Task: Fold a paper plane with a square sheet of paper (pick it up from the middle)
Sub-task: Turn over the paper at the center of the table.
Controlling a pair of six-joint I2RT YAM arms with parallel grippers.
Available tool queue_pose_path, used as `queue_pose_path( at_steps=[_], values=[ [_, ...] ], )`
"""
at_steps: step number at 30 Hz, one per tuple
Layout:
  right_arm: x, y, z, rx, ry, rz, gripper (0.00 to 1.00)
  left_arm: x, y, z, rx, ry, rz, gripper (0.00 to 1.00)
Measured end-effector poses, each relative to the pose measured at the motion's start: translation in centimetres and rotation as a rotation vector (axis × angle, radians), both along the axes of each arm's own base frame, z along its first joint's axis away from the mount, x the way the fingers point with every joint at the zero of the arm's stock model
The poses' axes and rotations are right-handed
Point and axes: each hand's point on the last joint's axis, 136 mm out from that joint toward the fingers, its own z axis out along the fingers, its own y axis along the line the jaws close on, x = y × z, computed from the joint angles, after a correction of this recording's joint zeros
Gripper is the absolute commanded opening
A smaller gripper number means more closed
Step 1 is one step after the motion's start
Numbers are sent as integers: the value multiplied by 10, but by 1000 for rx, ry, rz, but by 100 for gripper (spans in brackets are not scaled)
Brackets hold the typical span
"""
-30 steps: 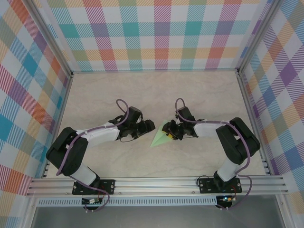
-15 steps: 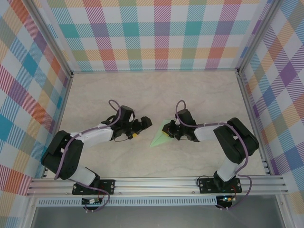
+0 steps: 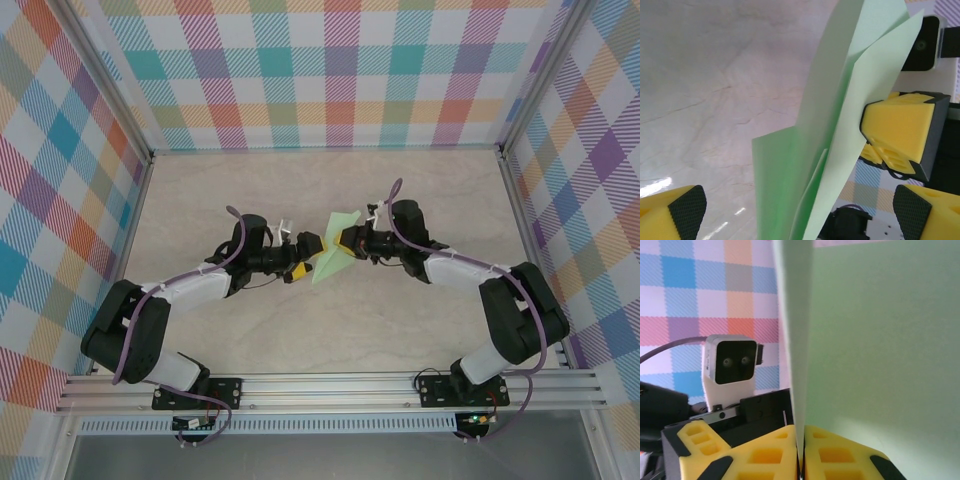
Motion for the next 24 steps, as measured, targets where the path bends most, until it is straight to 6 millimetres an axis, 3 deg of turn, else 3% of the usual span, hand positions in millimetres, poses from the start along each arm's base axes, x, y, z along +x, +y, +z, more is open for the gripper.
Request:
queue_pose_path(
  at_steps=[7,17,20,24],
  values=[
    [-6,7,27,77,-26,96,12,2,-9,27,-101,-52,-33,60],
    [-10,5,28,99,0,131,15,2,-13,41,-143,-104,-55,21],
    [-9,4,26,95,9,128,20,2,-13,40,-139,-104,-58,12],
    [-10,1,17,60,32,122,42,2,-12,33,-113,-92,-57,7]
  ],
)
